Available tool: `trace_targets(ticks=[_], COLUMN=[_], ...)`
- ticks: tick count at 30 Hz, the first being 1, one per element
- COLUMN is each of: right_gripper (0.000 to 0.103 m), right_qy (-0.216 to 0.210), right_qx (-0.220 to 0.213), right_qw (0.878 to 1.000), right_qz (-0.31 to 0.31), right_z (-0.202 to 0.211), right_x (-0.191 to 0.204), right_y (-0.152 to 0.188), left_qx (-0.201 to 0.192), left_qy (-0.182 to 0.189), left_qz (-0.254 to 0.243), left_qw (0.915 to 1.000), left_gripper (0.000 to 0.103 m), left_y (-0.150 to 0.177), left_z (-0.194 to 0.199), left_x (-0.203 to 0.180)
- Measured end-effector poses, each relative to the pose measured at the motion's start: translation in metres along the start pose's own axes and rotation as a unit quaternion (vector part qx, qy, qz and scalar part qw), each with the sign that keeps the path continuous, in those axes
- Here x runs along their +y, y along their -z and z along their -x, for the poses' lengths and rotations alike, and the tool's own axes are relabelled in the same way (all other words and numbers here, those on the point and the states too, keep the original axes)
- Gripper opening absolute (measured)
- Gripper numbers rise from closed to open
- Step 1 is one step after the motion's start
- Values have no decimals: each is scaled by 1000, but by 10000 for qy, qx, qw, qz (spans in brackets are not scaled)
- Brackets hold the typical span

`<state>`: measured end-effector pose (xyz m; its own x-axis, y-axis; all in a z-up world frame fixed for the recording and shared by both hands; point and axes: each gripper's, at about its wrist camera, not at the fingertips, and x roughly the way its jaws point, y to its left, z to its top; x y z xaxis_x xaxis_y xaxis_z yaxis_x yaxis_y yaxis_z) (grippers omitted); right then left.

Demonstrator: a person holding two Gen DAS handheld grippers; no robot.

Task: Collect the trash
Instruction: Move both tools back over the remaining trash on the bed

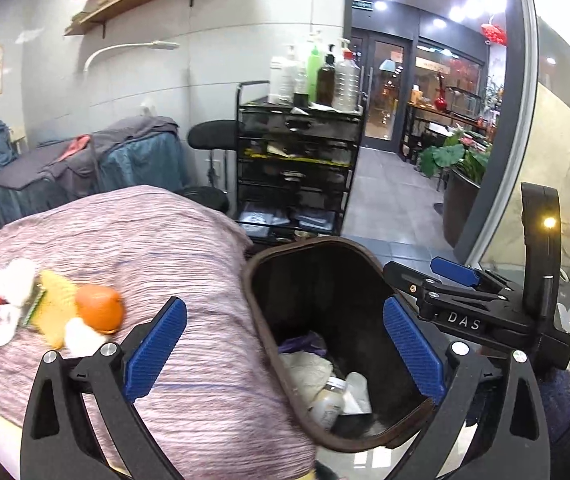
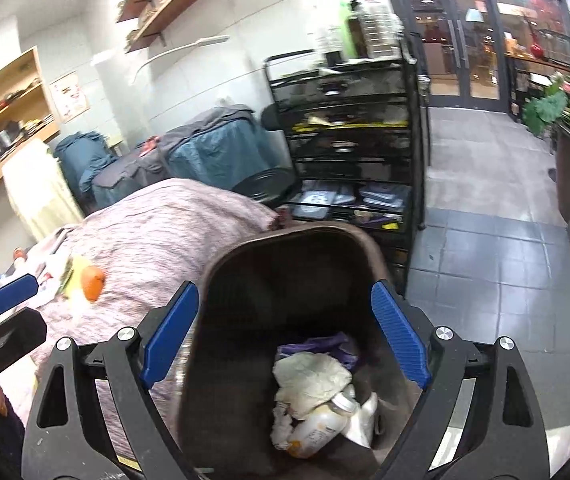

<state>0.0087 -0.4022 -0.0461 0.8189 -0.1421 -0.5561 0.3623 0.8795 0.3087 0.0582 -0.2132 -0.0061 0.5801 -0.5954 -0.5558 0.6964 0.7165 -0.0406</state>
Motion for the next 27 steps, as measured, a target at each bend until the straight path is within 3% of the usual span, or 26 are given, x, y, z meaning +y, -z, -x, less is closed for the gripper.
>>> trace_targets(ticks=[12,23,27], right_gripper=[87,87,87], right_qy=[-895,-1629,-1614], right_qx=[452,990,1141], right_qw=[9923,9652,9536], right_qz=[732,1788,2270], right_z=[-29,-60,-75], right_x=[90,188,222], right_y=[0,3,4], left_qx=[35,366,362], left_qy=[-773,-1443,-1772], left_qz=[556,1397,1553], left_qw=[9955,9789,9712], left_gripper=[97,97,96], left_y=[23,60,63], left_z=[32,60,73], left_x=[84,192,227])
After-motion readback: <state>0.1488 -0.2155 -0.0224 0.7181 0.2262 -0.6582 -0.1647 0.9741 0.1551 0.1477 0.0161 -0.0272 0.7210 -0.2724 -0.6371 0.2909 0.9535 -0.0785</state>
